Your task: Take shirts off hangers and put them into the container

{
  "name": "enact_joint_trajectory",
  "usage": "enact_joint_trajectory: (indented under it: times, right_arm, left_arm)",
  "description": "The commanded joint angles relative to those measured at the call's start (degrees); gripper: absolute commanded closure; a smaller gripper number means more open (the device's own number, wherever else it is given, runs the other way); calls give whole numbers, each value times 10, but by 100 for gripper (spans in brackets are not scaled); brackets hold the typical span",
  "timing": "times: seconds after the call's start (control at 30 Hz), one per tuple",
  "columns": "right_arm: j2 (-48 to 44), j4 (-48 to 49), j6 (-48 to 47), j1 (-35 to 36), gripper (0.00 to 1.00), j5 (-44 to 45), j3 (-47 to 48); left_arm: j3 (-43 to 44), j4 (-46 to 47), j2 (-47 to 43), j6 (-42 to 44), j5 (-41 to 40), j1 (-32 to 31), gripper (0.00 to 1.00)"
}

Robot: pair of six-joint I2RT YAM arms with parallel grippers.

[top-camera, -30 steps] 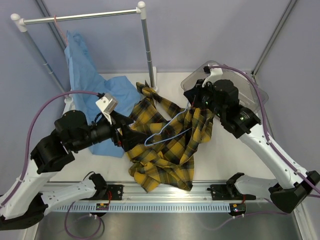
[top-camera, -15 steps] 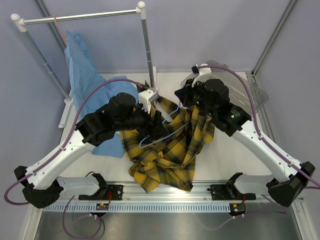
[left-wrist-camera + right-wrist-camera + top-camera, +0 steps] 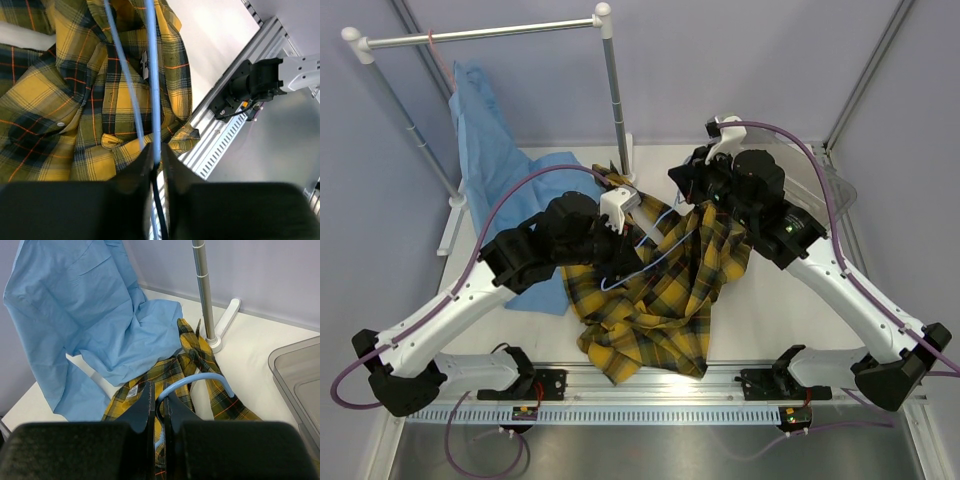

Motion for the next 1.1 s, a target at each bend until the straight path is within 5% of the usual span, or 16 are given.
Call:
enact_joint_trajectory:
  times: [0.0,0.07,0.23,0.37,0.4,0.5,0.83,1.07]
  right_arm:
    - [5,38,-15,6,100,14,27]
    - [3,38,-13,5,100,12,24]
    - [-7,28,-10,5,90,-2,12]
    - [-18,3,-10,6,56,-11,17]
    - [-22,-2,-11,5,37,-15,18]
    - [-37,-22,-12,5,2,-25,26]
    - [-108,-124,-16,6,0,-137,58]
    - [-161,-170,-37,6,0,-84,-7]
  left_arm:
    - [3,6,-11,4,-12,-1,91]
    - [8,6,-17,7,-20,-1,100]
    - [8,6,-46,18,-68,-1,100]
    - [3,2,-68,24,-106,-1,100]
    - [3,-4,-72,27,-112,0,100]
    - [-2,-4,-89,32,-155,0,100]
    - [-1,-54,-132,42,-278,3,100]
    - [20,-152,-146,72,-196,10,100]
